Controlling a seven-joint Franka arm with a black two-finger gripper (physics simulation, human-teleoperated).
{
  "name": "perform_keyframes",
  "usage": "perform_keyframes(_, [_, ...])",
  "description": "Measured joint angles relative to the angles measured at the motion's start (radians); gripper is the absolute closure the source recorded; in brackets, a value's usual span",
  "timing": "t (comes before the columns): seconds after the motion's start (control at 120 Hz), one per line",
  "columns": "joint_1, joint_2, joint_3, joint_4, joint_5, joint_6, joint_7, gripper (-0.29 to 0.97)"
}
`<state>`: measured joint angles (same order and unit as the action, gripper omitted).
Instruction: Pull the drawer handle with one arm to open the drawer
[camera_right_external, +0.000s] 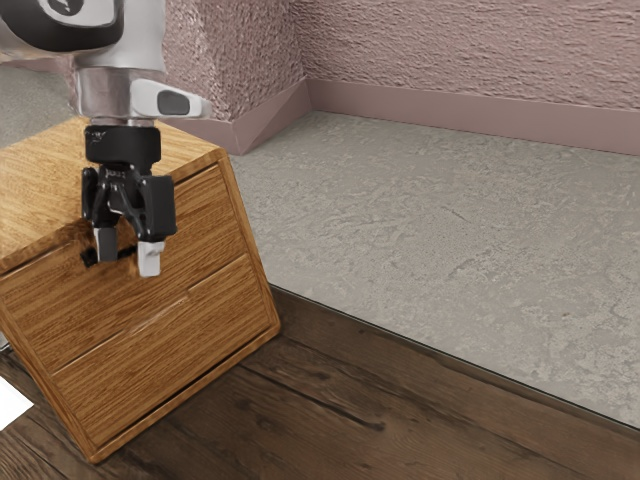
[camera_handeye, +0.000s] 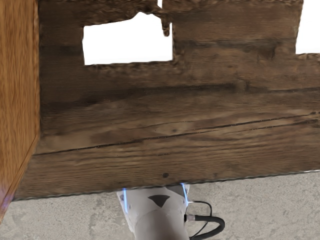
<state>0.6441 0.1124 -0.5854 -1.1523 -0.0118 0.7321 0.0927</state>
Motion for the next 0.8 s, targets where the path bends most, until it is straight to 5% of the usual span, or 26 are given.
perform_keyframes(0.158, [0.058,0.006,-0.037,-0.068,-0.003,0.363,0.075,0.01])
perform_keyframes(0.358, [0.039,-0.09,-0.043,0.039,0.047,0.535,0.133,0.0])
perform_keyframes(0.625, [-0.326,0.031,-0.056,0.07,0.302,0.703,0.176,0.0])
perform_keyframes(0.75, [-0.302,-0.104,0.062,-0.031,0.322,0.751,0.236,0.0])
perform_keyframes(0.8, [-0.163,-0.236,0.037,-0.164,0.262,0.79,0.27,0.0])
